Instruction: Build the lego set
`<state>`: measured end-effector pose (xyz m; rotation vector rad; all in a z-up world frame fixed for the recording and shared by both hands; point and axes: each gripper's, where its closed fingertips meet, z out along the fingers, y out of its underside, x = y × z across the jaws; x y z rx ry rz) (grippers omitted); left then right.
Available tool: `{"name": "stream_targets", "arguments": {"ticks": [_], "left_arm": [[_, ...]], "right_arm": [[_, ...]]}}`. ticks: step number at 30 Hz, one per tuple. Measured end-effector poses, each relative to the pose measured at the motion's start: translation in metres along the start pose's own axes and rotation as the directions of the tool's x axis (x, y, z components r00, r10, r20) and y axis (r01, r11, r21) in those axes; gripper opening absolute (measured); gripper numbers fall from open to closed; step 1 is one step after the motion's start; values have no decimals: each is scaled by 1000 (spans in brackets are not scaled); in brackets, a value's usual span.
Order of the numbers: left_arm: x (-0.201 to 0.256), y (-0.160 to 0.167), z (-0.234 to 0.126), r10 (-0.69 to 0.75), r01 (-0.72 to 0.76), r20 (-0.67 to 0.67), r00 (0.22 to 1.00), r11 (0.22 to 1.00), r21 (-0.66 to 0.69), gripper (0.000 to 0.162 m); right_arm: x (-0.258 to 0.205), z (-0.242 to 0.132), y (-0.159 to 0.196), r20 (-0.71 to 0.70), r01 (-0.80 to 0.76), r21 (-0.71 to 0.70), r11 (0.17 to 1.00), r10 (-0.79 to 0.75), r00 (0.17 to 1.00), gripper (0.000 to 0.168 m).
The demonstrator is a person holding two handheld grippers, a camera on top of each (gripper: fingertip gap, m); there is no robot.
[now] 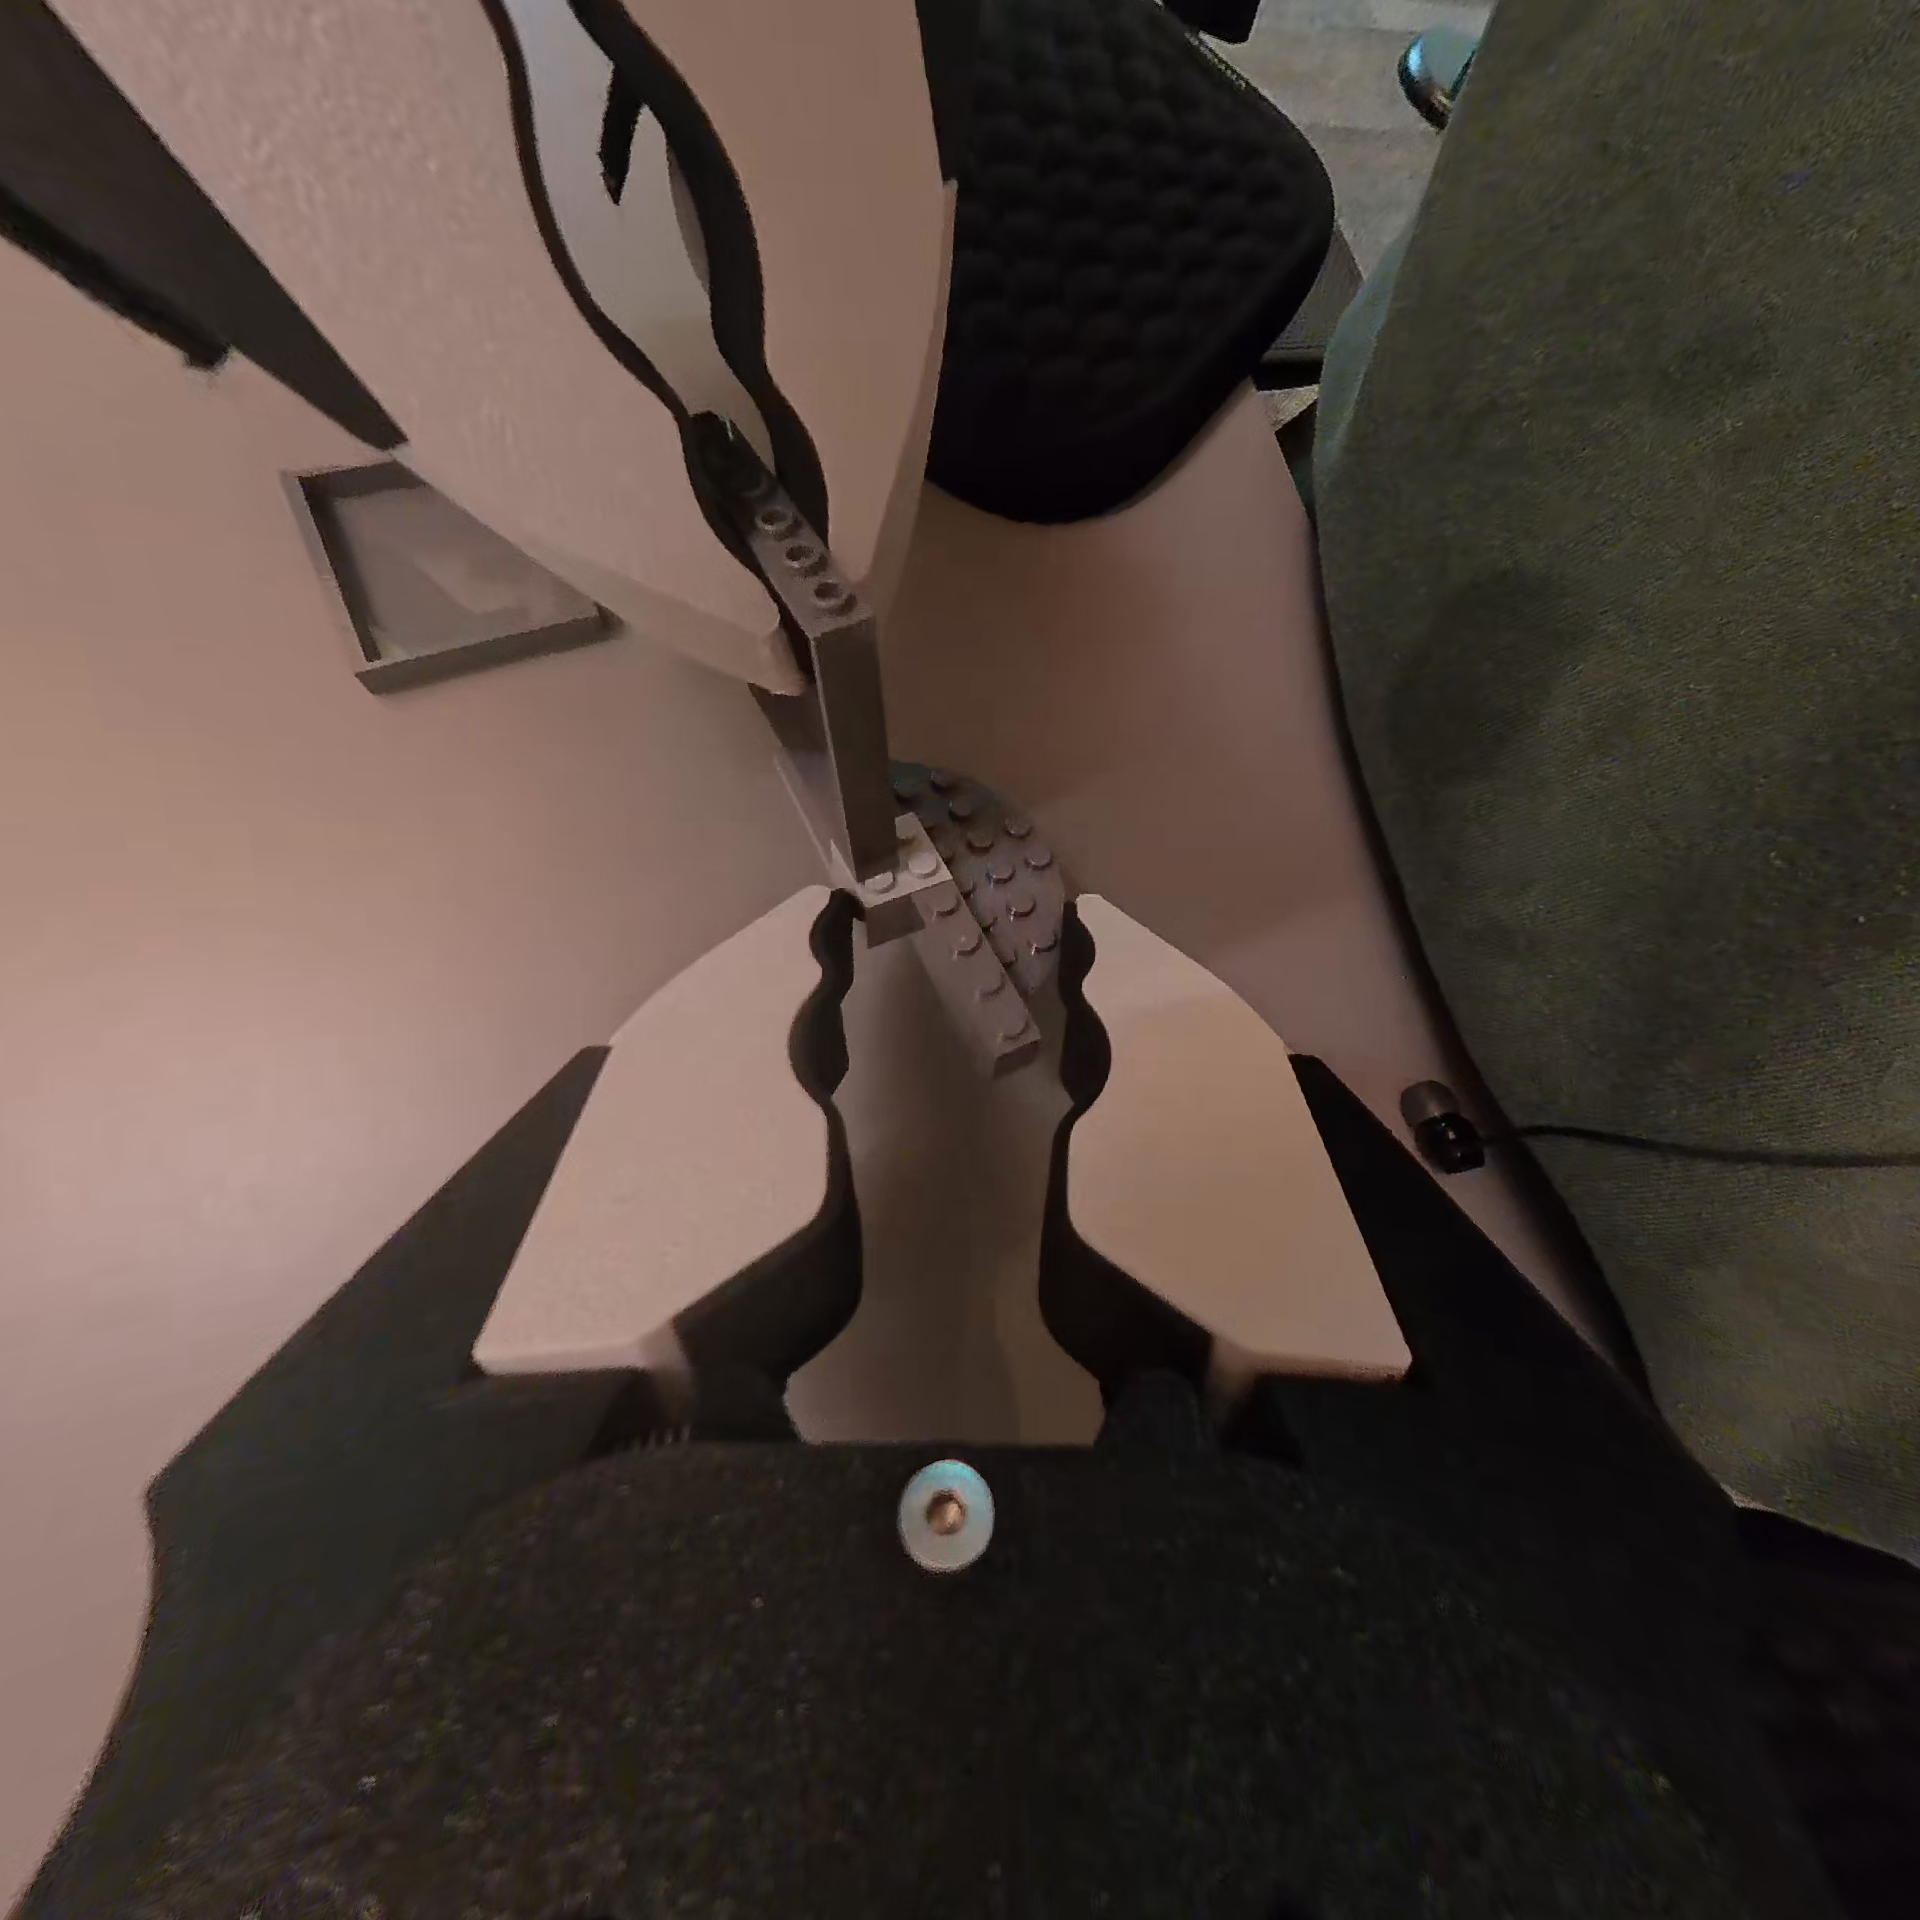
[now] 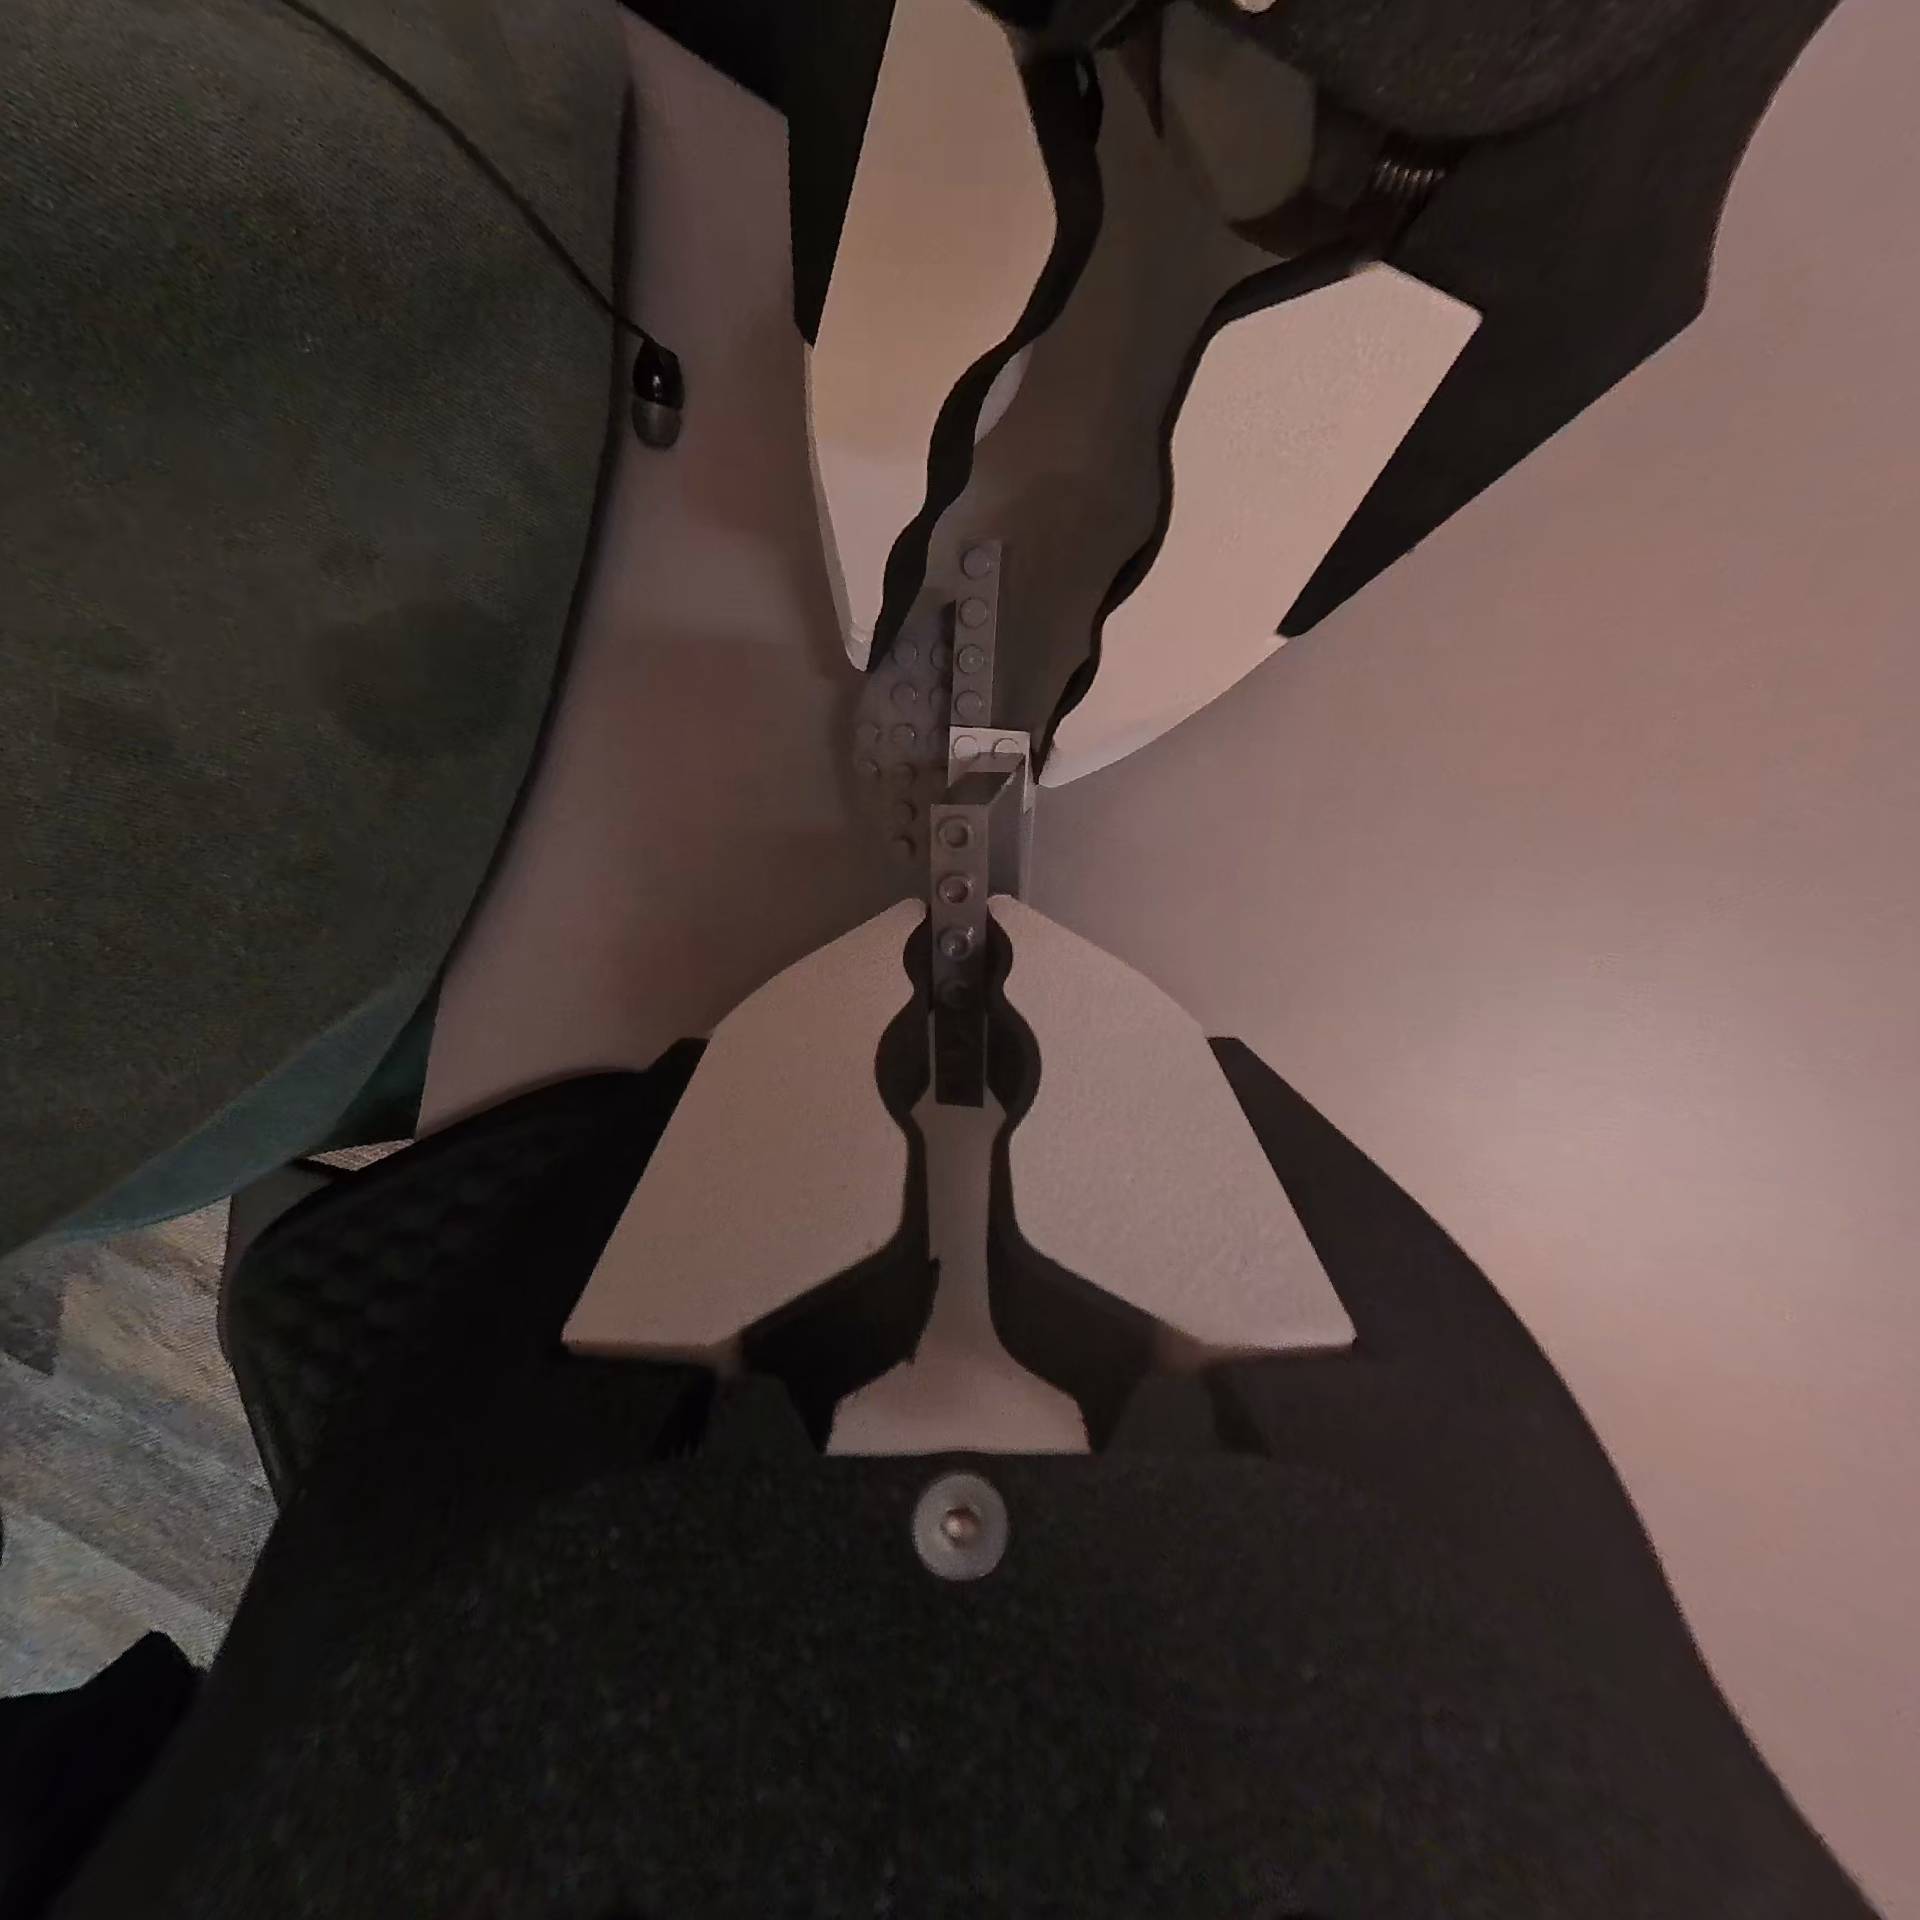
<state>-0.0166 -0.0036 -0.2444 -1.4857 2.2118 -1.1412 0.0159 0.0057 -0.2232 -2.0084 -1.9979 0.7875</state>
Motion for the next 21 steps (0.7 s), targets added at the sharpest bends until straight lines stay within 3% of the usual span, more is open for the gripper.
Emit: {"name": "stream_targets", "arguments": {"ticks": [1,21], "left_arm": [[0,0,0,-3,3,0,1000,1000,10,38],[-2,-18,-8,7,-12,33,999,986,168,38]], "right_arm": [[0,0,0,-6,-2,2,1000,2,1000,5],[1,-14,-7,-64,12,-82,997,-17,998,7]]}}
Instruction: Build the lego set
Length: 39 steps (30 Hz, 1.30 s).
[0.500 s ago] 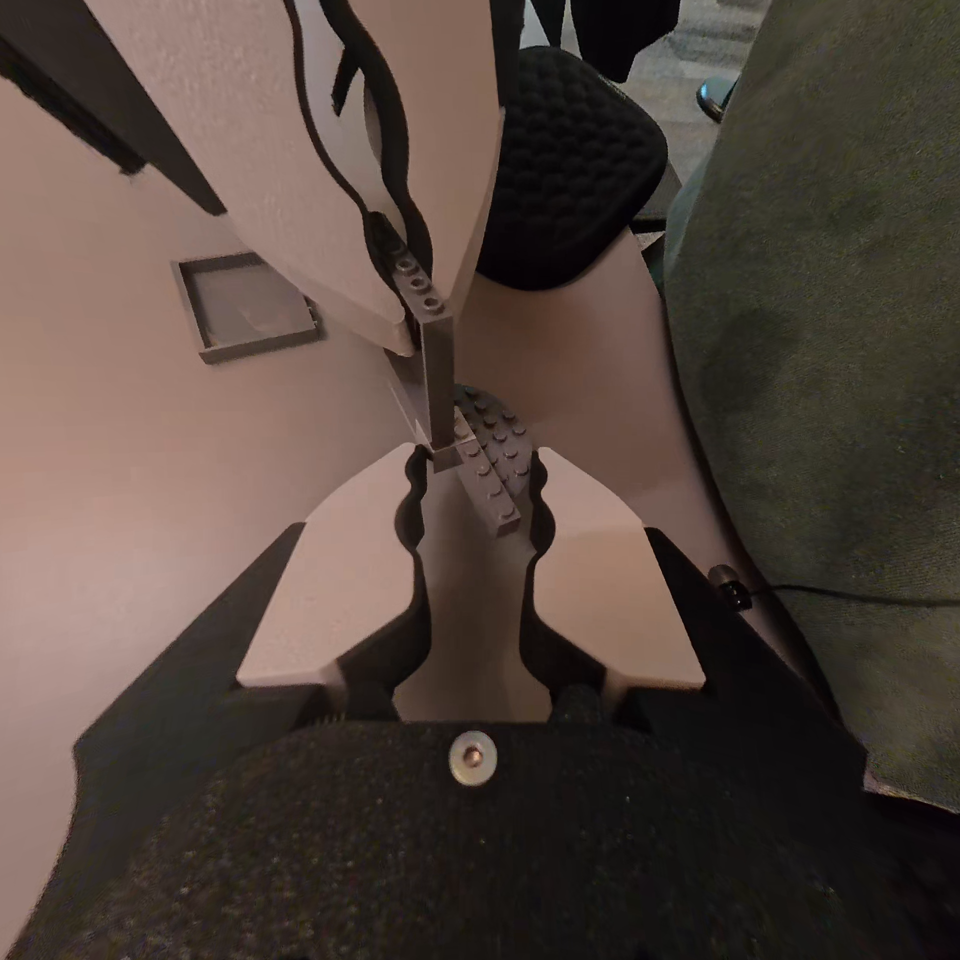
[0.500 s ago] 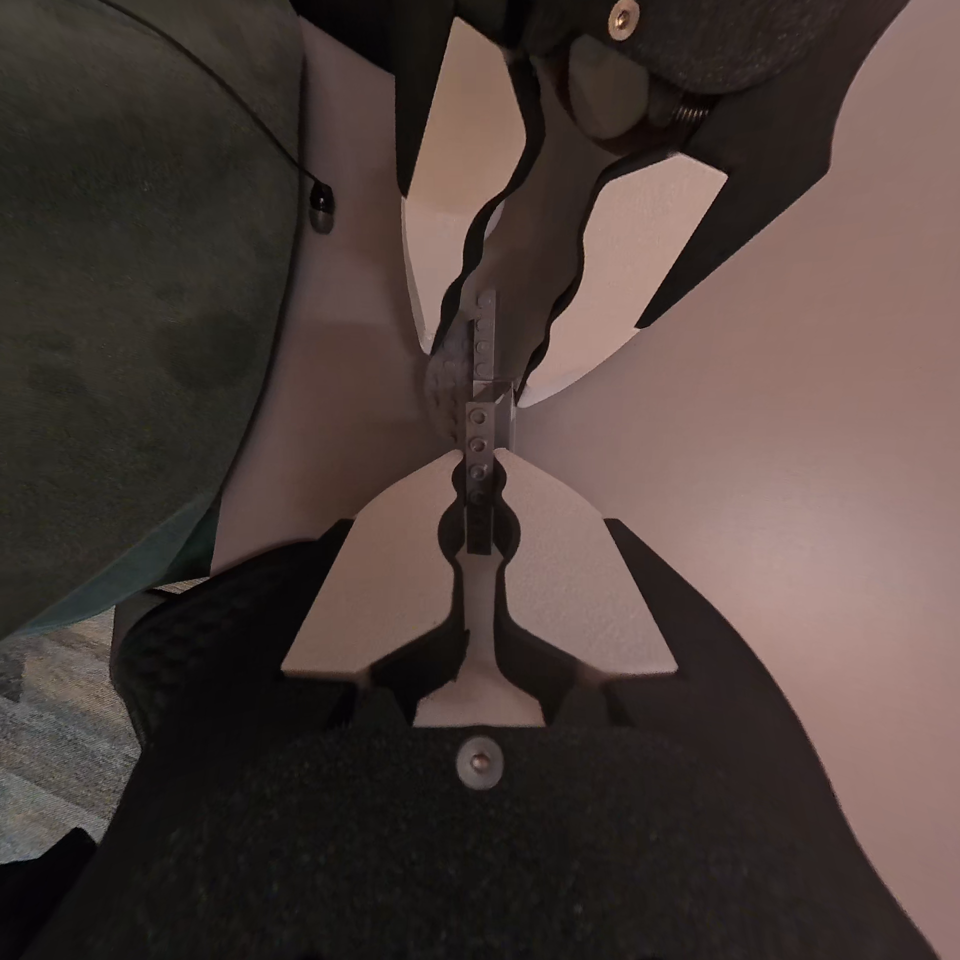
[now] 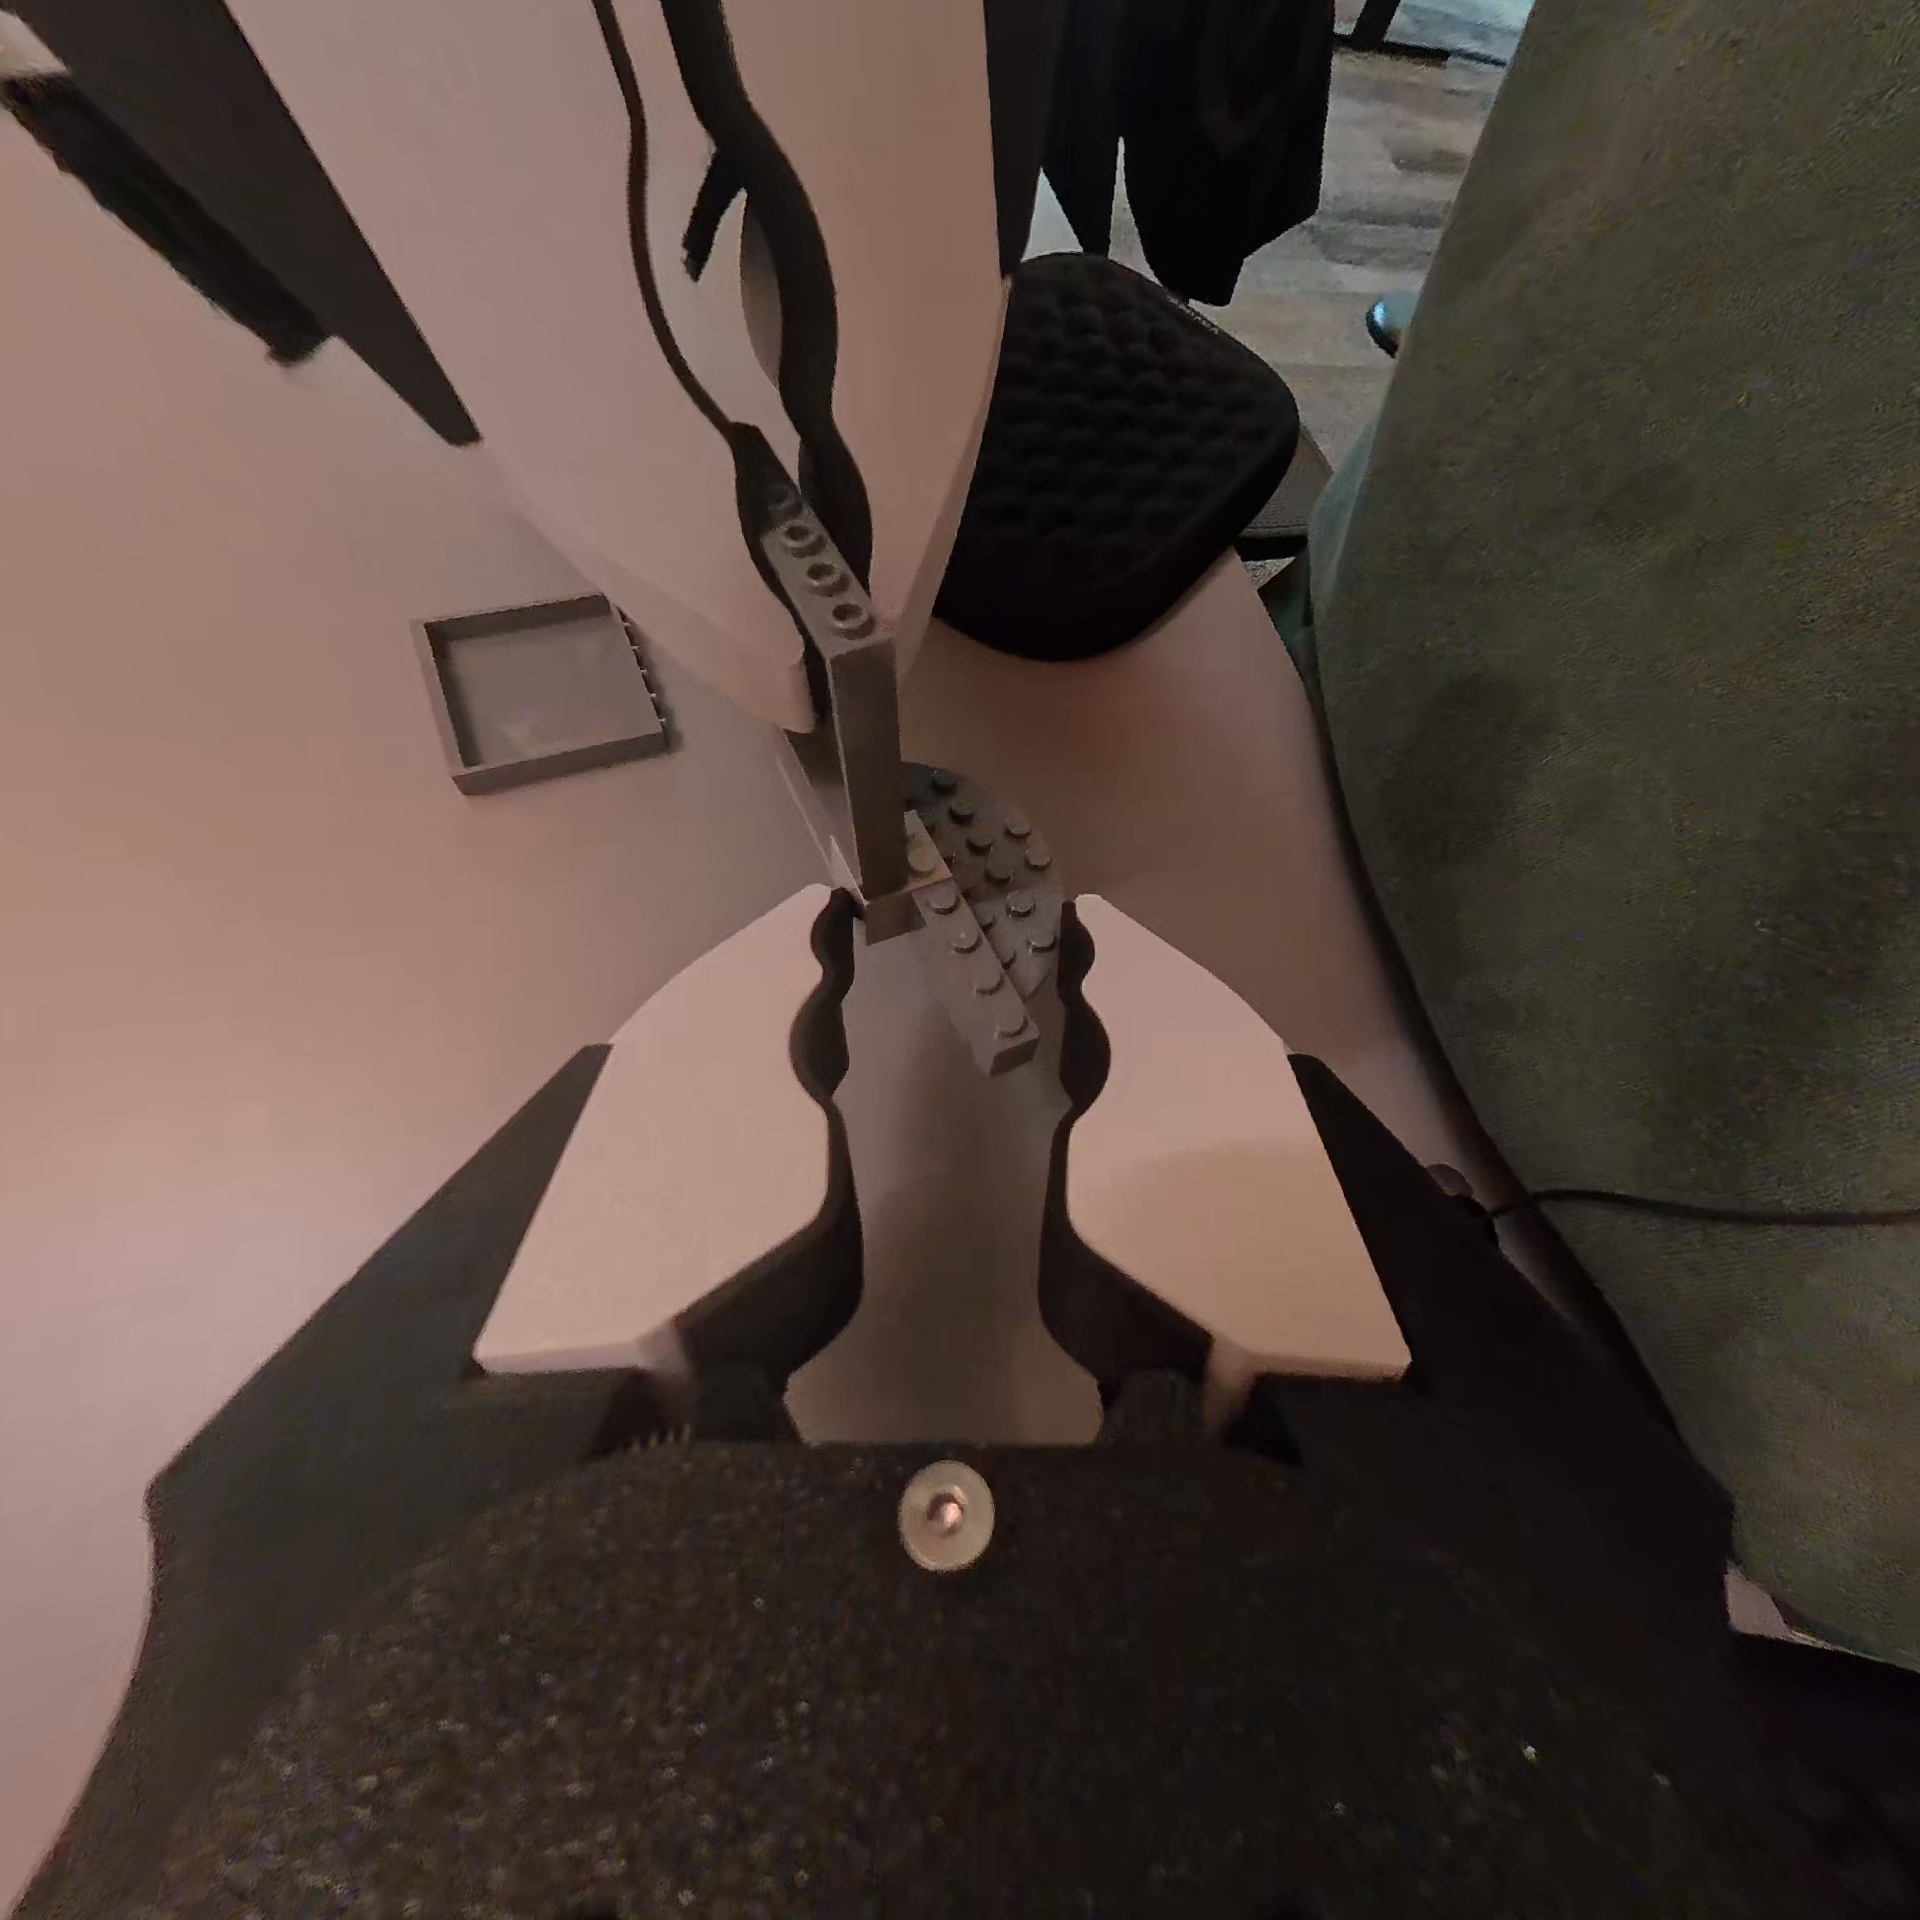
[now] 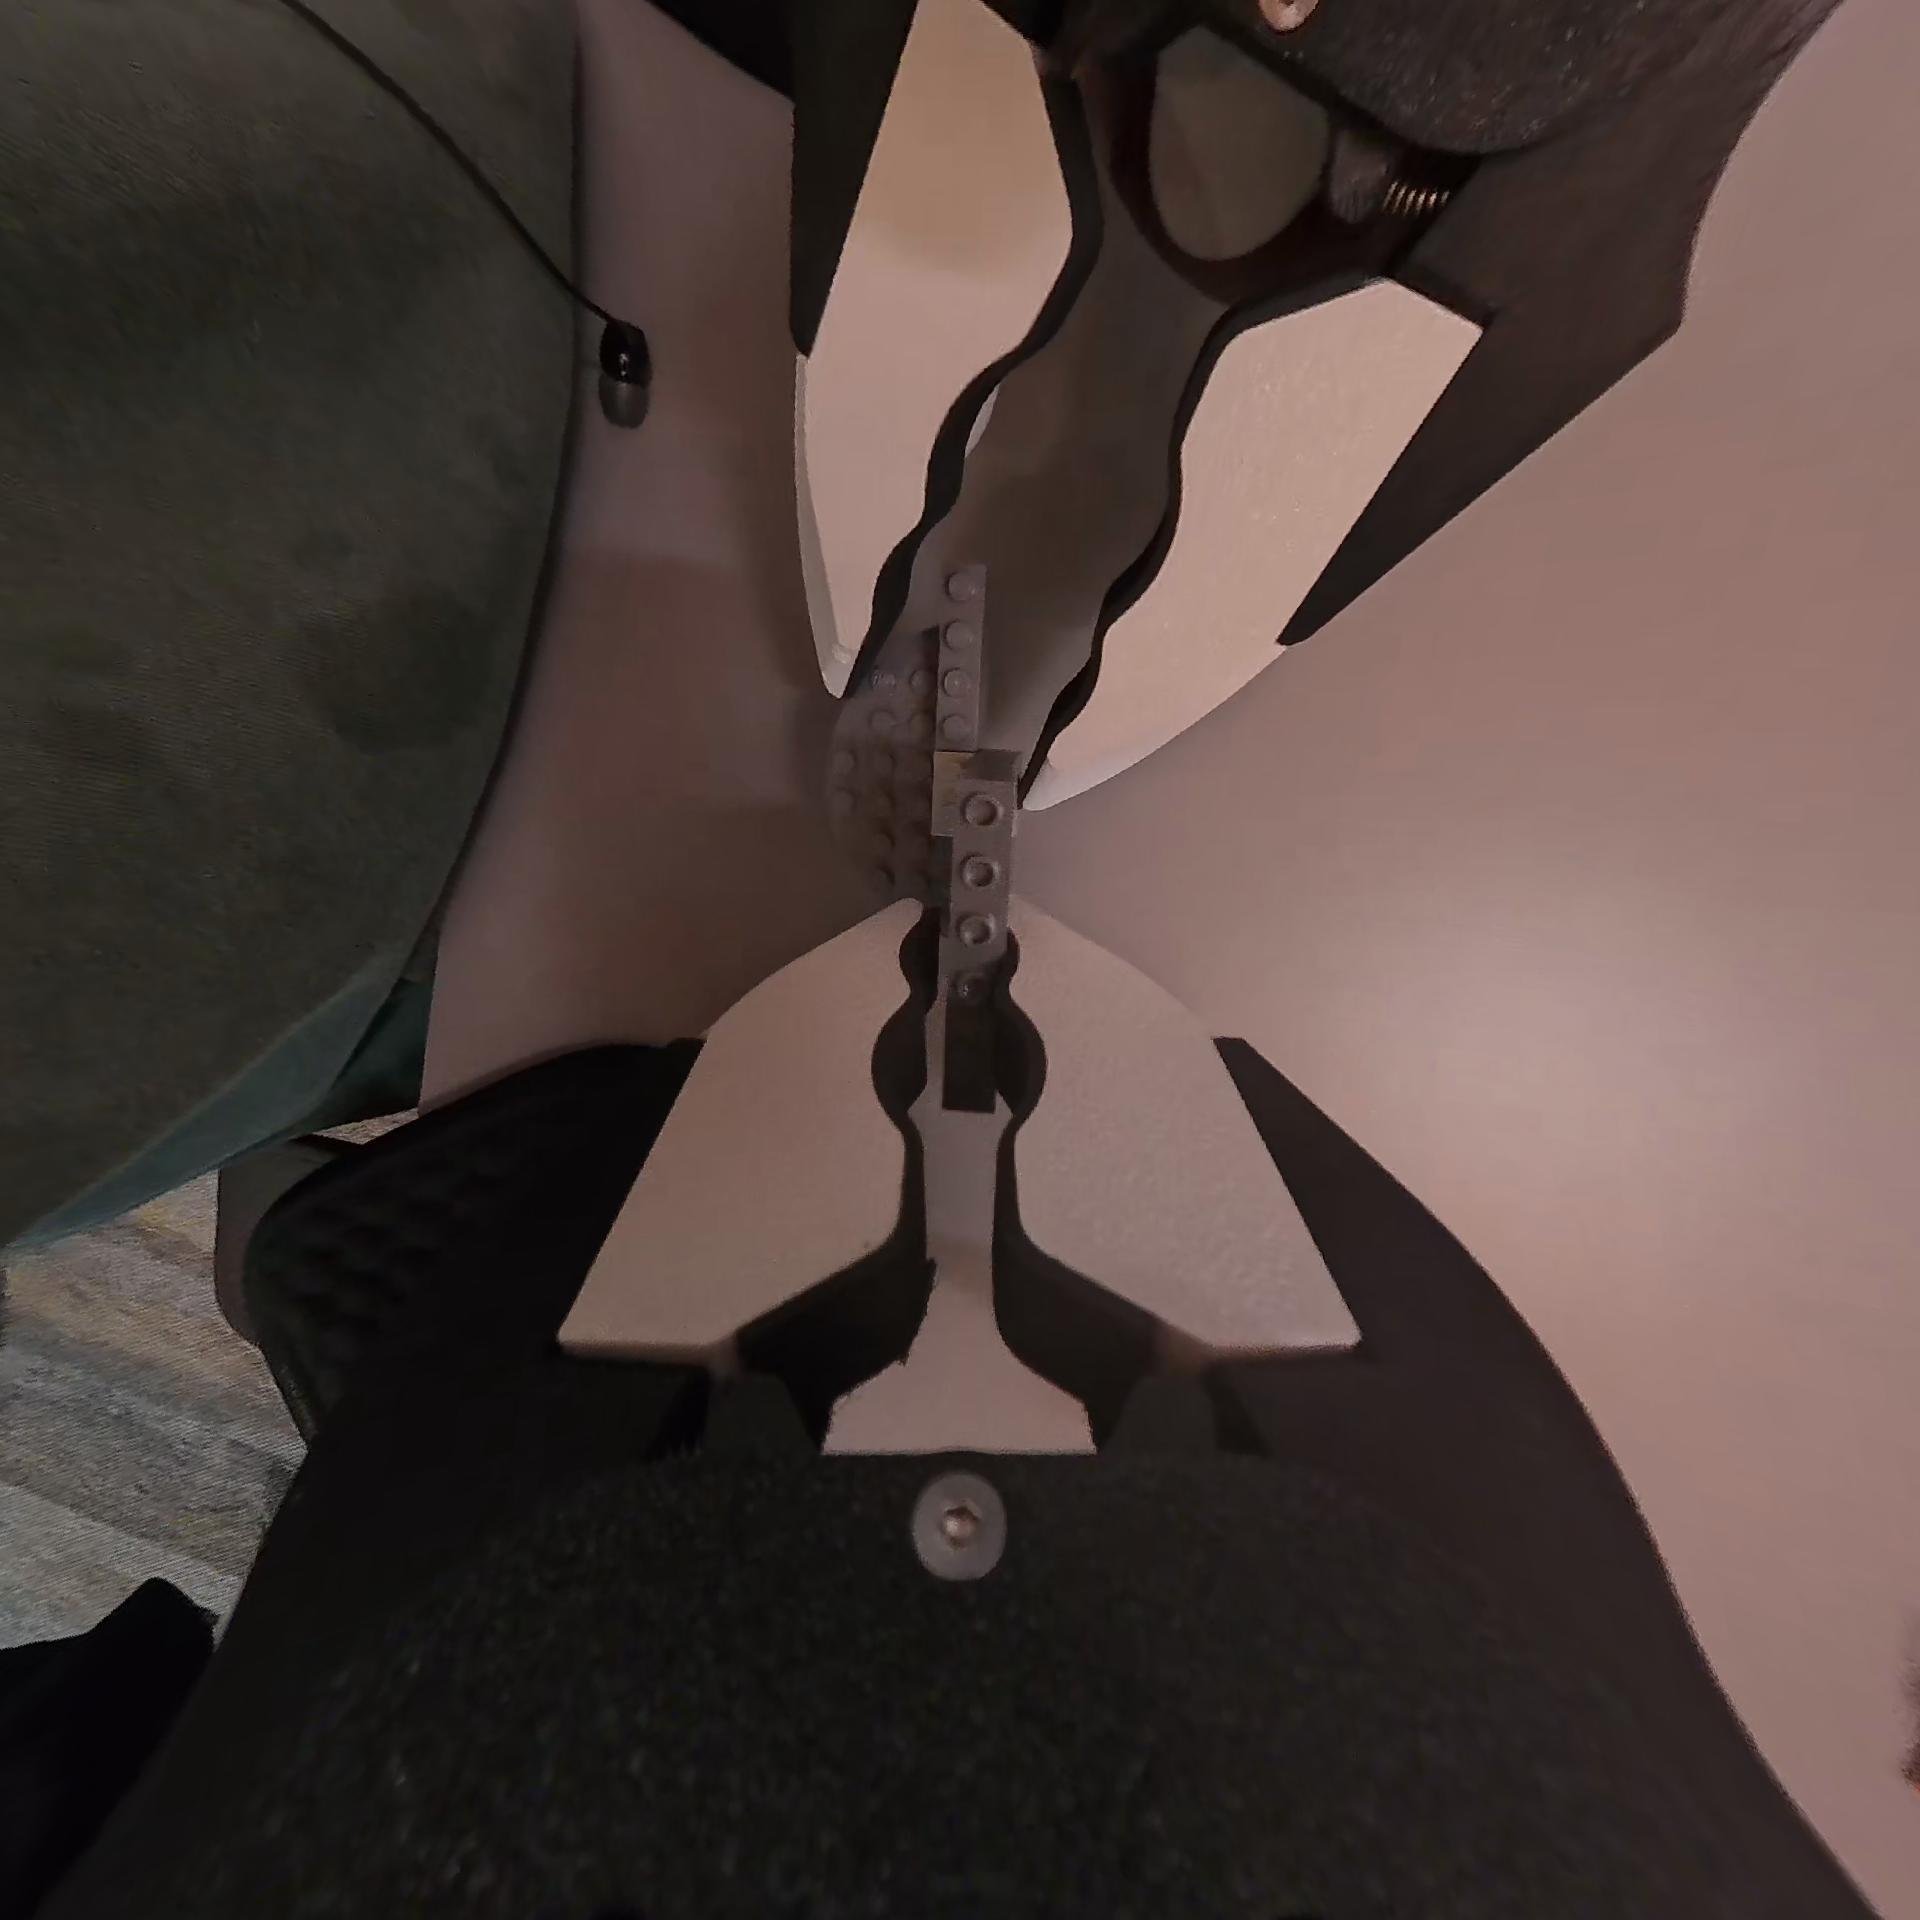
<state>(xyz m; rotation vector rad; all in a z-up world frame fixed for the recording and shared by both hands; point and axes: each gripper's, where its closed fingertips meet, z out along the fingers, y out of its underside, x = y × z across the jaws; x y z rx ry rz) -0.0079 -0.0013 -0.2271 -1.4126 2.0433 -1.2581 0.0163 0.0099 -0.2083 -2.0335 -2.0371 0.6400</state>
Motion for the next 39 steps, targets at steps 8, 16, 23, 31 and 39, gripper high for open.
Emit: {"name": "stream_targets", "arguments": {"ticks": [8,16,23,31,39], "left_arm": [[1,-4,-5,-6,6,1,1000,999,36,38],[8,-18,-13,-25,31,-58,998,995,95,38],[10,-25,-18,-43,53,-78,996,990,132,38],[6,-31,-23,-24,26,-12,1000,987,161,37],[-4,-35,-24,47,-109,251,967,966,236,40]], "right_arm": [[2,-2,-4,-31,10,33,999,-9,999,9],[0,1,-7,-51,33,38,999,-31,998,10],[0,-1,-10,-74,27,61,998,-23,997,8],[3,-7,-9,-67,-73,153,986,84,994,7],[-7,-21,-14,144,-243,367,898,203,968,8]]}}
